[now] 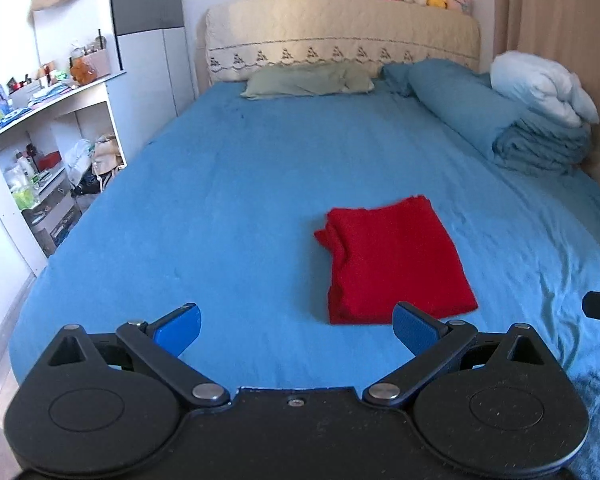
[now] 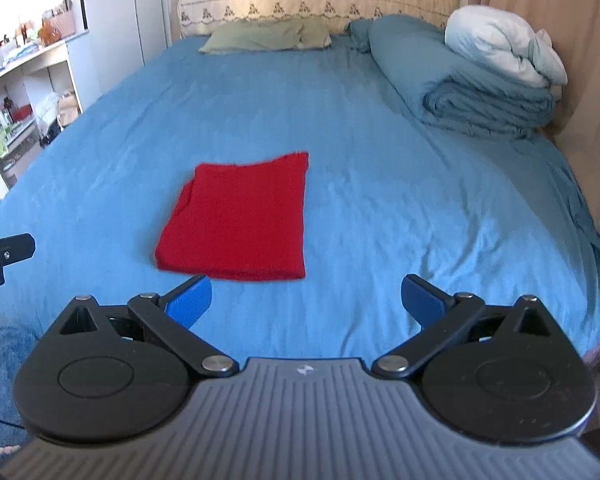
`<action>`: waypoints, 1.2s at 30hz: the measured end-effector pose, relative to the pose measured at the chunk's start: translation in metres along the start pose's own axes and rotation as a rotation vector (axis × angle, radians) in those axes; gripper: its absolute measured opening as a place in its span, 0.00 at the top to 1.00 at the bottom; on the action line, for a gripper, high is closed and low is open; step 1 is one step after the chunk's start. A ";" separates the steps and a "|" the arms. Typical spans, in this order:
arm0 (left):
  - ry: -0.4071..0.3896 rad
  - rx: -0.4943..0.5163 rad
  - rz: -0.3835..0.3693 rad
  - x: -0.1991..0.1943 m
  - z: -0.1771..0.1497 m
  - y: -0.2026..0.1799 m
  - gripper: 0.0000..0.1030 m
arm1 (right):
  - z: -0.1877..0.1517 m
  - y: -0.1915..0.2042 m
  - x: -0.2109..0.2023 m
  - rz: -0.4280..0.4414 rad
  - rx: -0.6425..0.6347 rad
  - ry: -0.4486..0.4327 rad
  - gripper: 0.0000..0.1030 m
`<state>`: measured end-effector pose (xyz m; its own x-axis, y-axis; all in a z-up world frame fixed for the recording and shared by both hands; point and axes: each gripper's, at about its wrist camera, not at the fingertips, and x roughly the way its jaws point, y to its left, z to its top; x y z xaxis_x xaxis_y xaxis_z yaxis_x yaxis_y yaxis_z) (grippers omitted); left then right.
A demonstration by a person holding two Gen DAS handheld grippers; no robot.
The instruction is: Fold small clothes
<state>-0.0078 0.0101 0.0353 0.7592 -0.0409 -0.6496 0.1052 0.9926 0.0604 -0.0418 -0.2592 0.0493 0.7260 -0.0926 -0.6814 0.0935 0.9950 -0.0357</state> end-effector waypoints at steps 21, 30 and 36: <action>-0.003 0.039 -0.020 0.003 -0.004 -0.014 0.00 | -0.006 -0.010 0.013 -0.011 0.038 0.037 0.00; -0.017 0.048 -0.011 0.000 -0.004 -0.016 0.00 | -0.007 -0.011 0.015 -0.011 0.040 0.042 0.00; -0.019 0.054 -0.013 0.000 -0.004 -0.017 0.00 | -0.007 -0.011 0.015 -0.008 0.041 0.043 0.00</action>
<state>-0.0121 -0.0062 0.0318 0.7696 -0.0565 -0.6360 0.1493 0.9844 0.0932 -0.0366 -0.2714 0.0347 0.6954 -0.0984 -0.7118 0.1277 0.9917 -0.0124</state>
